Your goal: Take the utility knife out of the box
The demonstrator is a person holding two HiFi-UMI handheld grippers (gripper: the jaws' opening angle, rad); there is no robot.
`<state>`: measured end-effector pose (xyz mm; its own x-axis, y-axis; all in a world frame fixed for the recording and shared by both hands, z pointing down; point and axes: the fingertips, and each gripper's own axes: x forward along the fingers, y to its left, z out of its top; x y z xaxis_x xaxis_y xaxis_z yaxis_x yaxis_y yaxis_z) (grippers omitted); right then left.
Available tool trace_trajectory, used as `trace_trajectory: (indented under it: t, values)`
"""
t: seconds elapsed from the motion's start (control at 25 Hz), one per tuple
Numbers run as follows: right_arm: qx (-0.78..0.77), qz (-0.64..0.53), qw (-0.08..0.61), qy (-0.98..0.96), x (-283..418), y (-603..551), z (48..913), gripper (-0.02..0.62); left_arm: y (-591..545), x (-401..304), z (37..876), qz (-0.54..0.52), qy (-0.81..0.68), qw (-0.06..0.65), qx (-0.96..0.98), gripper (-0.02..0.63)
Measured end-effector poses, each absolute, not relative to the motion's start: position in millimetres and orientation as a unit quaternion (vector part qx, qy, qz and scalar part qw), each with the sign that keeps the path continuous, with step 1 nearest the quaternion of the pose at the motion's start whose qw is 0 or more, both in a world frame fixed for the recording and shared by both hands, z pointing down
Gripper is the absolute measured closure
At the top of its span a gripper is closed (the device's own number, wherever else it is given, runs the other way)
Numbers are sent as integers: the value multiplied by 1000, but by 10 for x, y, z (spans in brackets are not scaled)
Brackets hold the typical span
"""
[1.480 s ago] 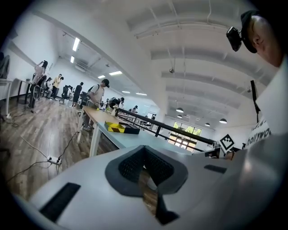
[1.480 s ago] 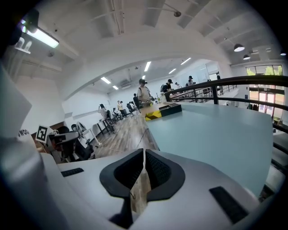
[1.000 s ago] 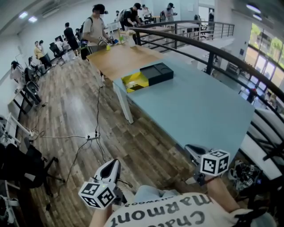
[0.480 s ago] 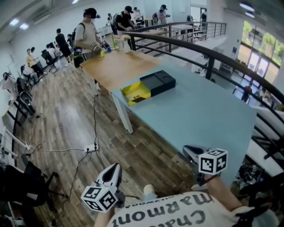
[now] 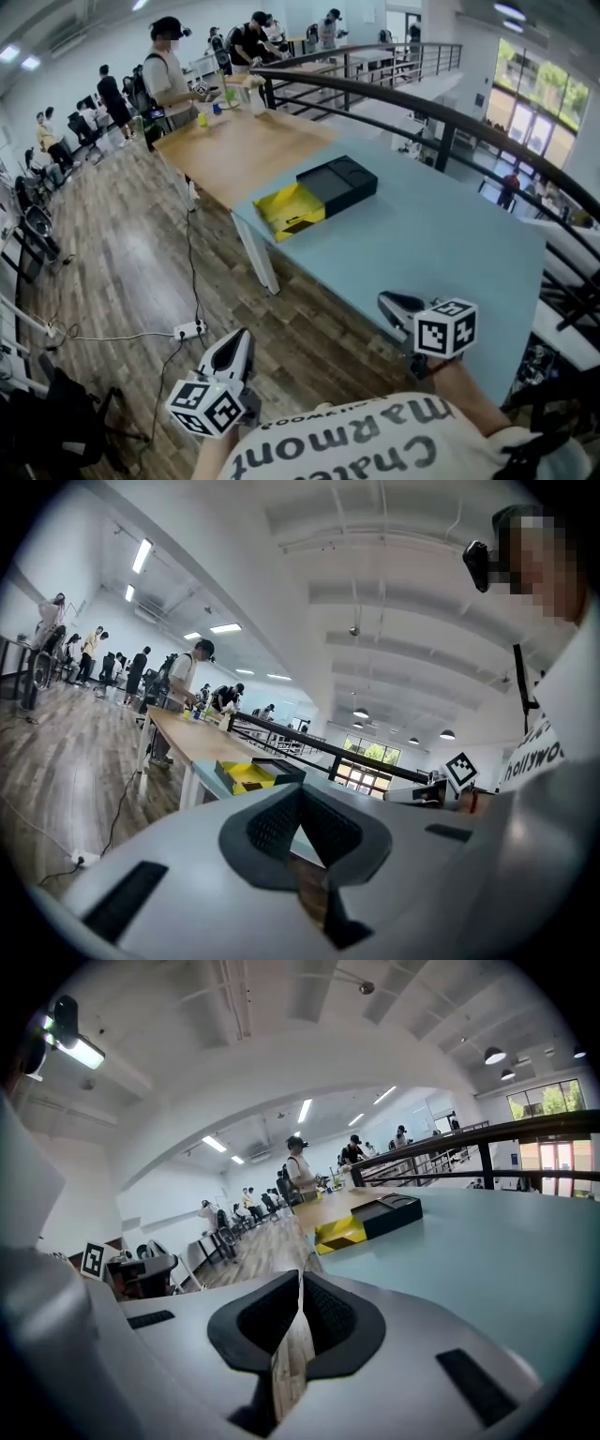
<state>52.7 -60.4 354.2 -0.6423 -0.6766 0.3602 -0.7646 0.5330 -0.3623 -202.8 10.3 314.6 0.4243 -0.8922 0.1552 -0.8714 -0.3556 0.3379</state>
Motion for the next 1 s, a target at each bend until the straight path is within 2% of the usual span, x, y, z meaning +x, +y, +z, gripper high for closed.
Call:
trace_trajectory:
  t: [0.28, 0.72, 1.0]
  values:
    - [423, 235, 91, -870, 309, -977, 3630, 554, -319, -2245, 3187, -38, -521, 177, 834, 604]
    - [409, 269, 133, -862, 183, -1182, 3932, 554, -670, -2205, 3365, -41, -507, 225, 831, 604]
    - [394, 276, 130, -867, -58, -1660, 3961, 554, -992, -2285, 3436, -34, -510, 235, 827, 604]
